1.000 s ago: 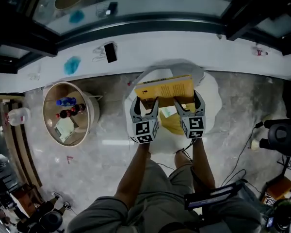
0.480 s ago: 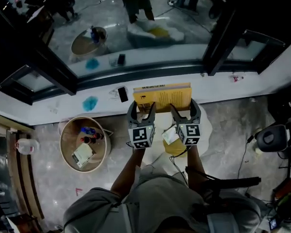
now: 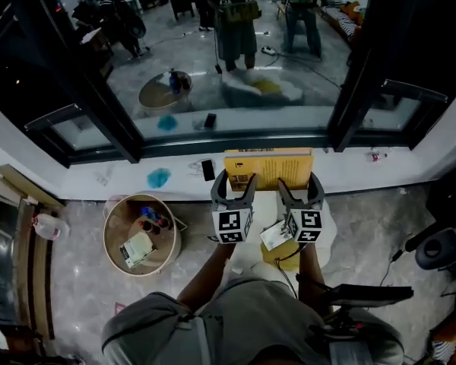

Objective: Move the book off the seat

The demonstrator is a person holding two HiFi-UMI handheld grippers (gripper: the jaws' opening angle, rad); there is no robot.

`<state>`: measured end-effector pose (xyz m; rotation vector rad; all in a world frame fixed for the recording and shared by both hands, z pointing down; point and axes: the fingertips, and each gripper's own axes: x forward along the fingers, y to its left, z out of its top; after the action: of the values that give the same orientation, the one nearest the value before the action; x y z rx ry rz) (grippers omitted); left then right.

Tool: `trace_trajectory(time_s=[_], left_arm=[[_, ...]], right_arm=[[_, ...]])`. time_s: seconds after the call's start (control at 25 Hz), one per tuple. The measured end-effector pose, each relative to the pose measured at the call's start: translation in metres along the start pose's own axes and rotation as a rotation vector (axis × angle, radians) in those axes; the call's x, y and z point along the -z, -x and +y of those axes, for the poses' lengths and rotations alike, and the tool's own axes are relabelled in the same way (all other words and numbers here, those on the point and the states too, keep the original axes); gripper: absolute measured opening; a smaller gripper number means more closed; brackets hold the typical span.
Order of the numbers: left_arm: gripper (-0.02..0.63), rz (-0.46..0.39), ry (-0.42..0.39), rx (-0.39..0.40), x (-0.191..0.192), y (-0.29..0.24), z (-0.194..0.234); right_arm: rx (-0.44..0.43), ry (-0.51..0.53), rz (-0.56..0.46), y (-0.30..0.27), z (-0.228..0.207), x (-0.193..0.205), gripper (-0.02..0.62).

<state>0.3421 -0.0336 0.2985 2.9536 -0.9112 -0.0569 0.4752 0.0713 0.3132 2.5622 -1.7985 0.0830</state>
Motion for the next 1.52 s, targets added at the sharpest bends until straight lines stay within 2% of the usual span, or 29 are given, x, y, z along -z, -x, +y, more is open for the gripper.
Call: trace_trajectory(time_s=[0.16, 0.28, 0.48, 0.72, 0.88, 1.08, 1.24, 1.52], left_arm=[[0.342, -0.01, -0.026, -0.079, -0.004, 0.037, -0.02], [0.342, -0.013, -0.042, -0.18, -0.009, 0.063, -0.018], [0.342, 0.033, -0.074, -0.428, -0.008, 0.151, 0.013], [0.342, 0.025, -0.088, -0.58, -0.009, 0.243, 0.04], [0.342, -0.009, -0.04, -0.597, -0.007, 0.28, 0.051], [0.342, -0.057, 0.005, -0.544, -0.012, 0.307, 0.077], [0.342, -0.064, 0.043, -0.524, -0.01, 0.353, 0.125], [0.342, -0.081, 0.076, -0.542, -0.009, 0.431, 0.21]], right_arm=[[-0.082, -0.016, -0.026, 0.028, 0.002, 0.003, 0.388], [-0.181, -0.019, -0.028, 0.031, 0.016, 0.003, 0.388], [-0.431, -0.051, -0.002, 0.042, 0.093, 0.017, 0.388], [-0.569, -0.075, -0.022, 0.08, 0.172, 0.021, 0.388], [-0.584, -0.014, -0.013, 0.101, 0.203, 0.02, 0.388], [-0.545, 0.055, -0.002, 0.111, 0.237, 0.012, 0.388], [-0.51, 0.077, -0.002, 0.128, 0.299, 0.009, 0.388], [-0.52, 0.103, 0.013, 0.138, 0.414, 0.016, 0.388]])
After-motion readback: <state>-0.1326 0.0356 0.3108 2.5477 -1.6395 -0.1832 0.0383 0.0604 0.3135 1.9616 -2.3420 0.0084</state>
